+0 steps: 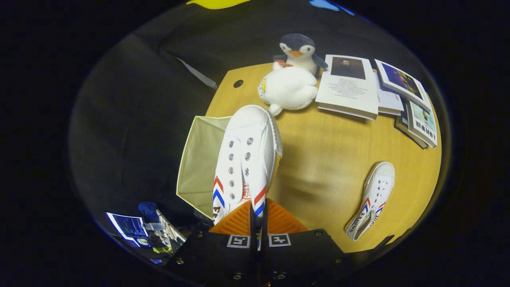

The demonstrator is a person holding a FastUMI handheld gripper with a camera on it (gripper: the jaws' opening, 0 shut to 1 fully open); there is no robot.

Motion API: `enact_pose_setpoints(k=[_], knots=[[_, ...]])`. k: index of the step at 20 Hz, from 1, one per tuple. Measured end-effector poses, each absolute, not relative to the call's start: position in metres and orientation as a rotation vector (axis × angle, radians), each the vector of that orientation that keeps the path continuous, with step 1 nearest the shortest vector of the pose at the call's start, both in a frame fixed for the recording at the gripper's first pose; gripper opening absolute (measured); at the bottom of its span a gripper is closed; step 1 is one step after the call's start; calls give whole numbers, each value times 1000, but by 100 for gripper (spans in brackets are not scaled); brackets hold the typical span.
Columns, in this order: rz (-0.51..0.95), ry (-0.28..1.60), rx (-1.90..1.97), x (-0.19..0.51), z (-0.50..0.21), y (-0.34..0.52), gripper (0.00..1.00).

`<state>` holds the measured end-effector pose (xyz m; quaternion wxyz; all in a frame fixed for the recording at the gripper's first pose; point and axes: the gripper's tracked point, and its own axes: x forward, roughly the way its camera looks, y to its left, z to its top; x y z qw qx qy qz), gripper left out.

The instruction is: Open the storage box then place both shoes into the box .Put the left shoe in first, then the right shoe, with the right side of both shoes facing outward in a uniform manner.

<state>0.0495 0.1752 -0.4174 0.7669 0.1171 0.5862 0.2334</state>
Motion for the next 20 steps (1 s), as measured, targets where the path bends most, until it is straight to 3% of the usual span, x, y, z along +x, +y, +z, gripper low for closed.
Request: enact_pose_setpoints(k=[10, 18, 20], knots=[[626, 1284, 114, 60, -417, 175, 3], [581, 1355, 3, 52, -423, 173, 3], [608, 1368, 11, 48, -419, 177, 7]])
